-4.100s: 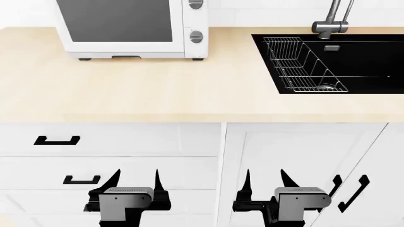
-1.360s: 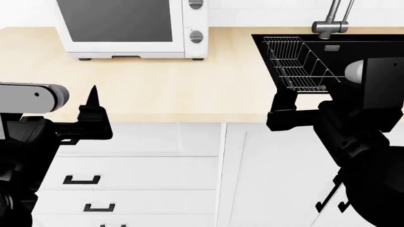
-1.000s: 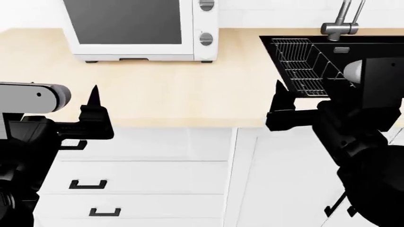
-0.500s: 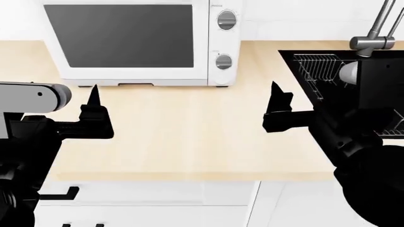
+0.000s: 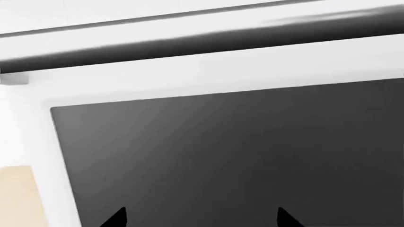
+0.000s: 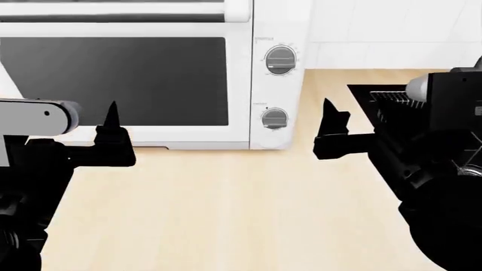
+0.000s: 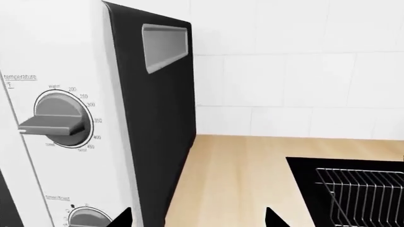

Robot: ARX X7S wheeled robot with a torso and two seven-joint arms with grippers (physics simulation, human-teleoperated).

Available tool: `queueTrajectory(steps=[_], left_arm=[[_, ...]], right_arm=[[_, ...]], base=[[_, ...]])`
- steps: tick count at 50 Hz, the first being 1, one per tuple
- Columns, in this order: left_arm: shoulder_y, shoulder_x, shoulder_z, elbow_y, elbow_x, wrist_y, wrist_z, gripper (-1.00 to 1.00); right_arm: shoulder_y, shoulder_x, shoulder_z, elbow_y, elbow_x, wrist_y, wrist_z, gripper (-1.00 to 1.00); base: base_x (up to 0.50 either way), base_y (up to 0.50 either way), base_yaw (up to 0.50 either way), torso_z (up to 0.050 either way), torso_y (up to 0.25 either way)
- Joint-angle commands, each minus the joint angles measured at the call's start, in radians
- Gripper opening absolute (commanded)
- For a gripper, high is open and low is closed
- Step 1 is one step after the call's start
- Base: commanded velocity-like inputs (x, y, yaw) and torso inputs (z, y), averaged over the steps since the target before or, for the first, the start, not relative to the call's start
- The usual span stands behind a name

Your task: Turn on the toaster oven by setting the timer.

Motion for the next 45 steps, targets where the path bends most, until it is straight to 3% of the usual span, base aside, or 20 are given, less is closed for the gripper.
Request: queueTrajectory(steps=[1, 19, 24, 30, 38, 45], left_arm=[[0.005, -0.009, 0.004, 0.002, -0.003, 0.012, -0.004, 1.0], [0.002, -0.019, 0.017, -0.004, -0.005, 0.027, -0.009, 1.0], [-0.002, -0.021, 0.022, -0.004, -0.006, 0.031, -0.012, 1.0], [-0.003, -0.025, 0.021, -0.002, -0.019, 0.036, -0.021, 1.0], [-0.002, -0.028, 0.024, -0.002, -0.019, 0.044, -0.022, 1.0], [0.006, -0.03, 0.022, -0.002, -0.021, 0.054, -0.024, 1.0]], right_arm=[[-0.007, 0.003, 0.005, -0.003, 0.006, -0.021, -0.005, 1.0], [0.04, 0.034, -0.023, -0.03, 0.04, -0.002, 0.031, 1.0], [0.193, 0.102, -0.153, -0.092, 0.139, 0.131, 0.08, 1.0], [0.309, 0.143, -0.274, -0.206, 0.157, 0.235, 0.007, 1.0], [0.394, 0.213, -0.508, -0.322, -0.098, 0.26, -0.194, 1.0], [0.433, 0.254, -0.659, -0.335, -0.24, 0.232, -0.263, 1.0]], base=[[0.0, 0.0, 0.0, 0.0, 0.0], [0.0, 0.0, 0.0, 0.0, 0.0], [0.0, 0.0, 0.0, 0.0, 0.0], [0.0, 0.0, 0.0, 0.0, 0.0], [0.0, 0.0, 0.0, 0.0, 0.0], [0.0, 0.0, 0.0, 0.0, 0.0]])
